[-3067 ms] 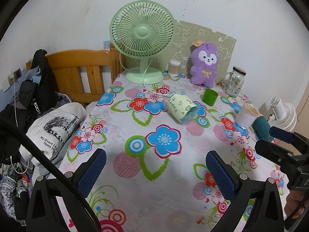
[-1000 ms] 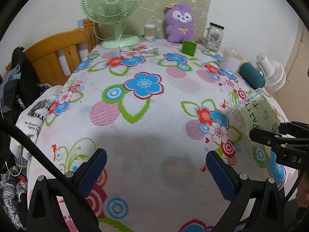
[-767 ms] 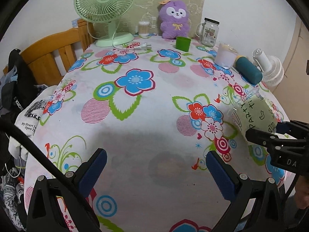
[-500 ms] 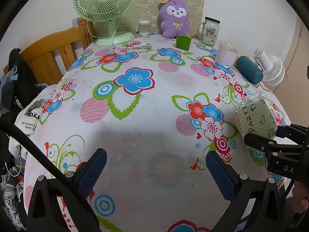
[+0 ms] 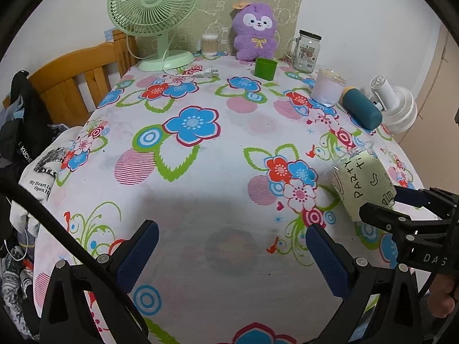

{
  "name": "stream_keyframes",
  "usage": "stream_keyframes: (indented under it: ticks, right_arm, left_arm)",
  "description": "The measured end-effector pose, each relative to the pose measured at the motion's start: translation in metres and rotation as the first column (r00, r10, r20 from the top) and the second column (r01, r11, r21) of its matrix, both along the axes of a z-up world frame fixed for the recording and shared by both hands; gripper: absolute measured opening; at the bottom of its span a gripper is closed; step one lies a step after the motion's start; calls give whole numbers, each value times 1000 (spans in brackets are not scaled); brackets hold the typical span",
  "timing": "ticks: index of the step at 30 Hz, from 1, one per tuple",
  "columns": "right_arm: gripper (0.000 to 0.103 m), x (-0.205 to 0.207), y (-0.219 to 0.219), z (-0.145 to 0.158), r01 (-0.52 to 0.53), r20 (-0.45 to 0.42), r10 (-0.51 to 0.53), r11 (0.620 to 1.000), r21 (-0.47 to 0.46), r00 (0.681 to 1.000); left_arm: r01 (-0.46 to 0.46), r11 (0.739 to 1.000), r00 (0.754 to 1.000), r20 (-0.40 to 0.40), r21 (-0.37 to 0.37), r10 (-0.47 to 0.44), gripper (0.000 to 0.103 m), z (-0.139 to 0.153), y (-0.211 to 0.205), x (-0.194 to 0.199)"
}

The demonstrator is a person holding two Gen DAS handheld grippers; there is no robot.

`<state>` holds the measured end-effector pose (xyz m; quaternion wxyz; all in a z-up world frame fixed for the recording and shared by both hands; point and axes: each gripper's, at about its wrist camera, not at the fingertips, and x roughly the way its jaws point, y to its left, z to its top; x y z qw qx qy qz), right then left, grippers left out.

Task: Flip cup upside down
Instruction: 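Lift the green-wrapped cup with the right gripper and carry it aside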

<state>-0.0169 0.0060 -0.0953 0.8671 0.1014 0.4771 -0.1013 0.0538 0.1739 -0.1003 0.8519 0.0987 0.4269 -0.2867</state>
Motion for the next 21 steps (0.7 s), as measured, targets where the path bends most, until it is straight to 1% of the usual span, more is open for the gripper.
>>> stream_keyframes:
  ticks: [7,12,17,21]
  right_arm:
    - [76,-10,-14,5,25,26,-25,1000,10,999]
    - [76,-24,-31,9,21,56,-24,998,58,998]
    - [76,-49,-57,16,-6,109,-9,990,139,994]
    - [76,-74,-84,20,10,149,-33,988,156,988]
  left_arm:
    - [31,1000,1000,6,-6,-31,103,8,-16,-5]
    - [56,998,998,-6,-22,-56,103,13,-29,-10]
    - [86,995,996,-19,-51,-87,103,19,-46,-18]
    - [106,992,994,-33,-66,-109,103,19,-65,-24]
